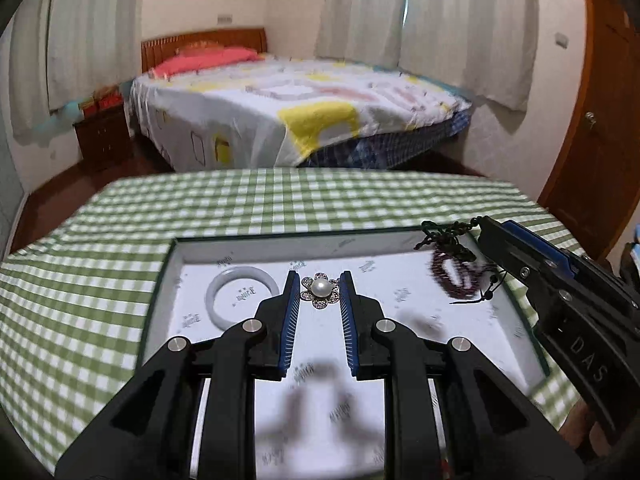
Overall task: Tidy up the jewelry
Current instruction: 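Lower the pearl brooch into the box and open the left tool while the right tool releases the black cord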
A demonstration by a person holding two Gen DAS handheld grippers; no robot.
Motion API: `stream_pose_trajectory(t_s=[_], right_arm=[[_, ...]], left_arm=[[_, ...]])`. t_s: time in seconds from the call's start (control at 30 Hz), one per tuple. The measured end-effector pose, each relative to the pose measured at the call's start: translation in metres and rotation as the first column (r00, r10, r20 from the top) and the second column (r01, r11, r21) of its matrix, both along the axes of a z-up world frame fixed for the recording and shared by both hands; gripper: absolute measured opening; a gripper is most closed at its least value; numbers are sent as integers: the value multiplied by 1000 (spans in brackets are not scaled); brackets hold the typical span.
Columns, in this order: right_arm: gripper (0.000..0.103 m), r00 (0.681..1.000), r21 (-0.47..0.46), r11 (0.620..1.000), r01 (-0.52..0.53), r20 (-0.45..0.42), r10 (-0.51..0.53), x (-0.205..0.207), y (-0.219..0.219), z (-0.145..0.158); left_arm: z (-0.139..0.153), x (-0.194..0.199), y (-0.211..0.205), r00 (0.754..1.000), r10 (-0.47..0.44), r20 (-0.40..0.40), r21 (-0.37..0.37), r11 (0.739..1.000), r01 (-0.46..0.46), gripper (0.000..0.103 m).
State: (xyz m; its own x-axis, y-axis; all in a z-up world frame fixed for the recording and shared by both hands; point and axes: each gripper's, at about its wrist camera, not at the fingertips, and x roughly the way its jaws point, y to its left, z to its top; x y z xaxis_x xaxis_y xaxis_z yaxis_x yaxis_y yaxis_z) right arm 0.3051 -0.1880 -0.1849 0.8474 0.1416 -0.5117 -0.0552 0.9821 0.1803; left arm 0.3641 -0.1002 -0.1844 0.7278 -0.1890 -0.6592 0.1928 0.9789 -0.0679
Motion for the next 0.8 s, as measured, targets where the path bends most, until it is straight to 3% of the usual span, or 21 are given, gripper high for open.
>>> stream_pose_trajectory(t_s=[0.27,0.43,0.6,0.67,0.73,0.8], right_arm=[[18,985,-9,1000,-8,-172,6,52,-10,-31],[18,960,-24,999,-38,-277,30,73,-6,-45],[18,934,-35,997,-63,-354,47,85,-3,-57],[18,925,-24,997,-66,-377,52,87,-4,-61],[20,922,-22,998,-64,-384,51,88,-4,-62],[40,923,-18,998,-59,-382,47,87,-5,-61]], left_arm=[[-34,57,-3,988,11,-157,23,1000,-7,20],[-52,76,-6,965,2,-262,33,999,7,20],[-61,83,-6,957,9,-291,52,999,7,21],[-61,84,-8,957,10,-289,59,998,7,28],[-60,84,-9,957,-1,-290,47,999,15,44],[-59,85,-10,959,7,-283,50,999,8,53]])
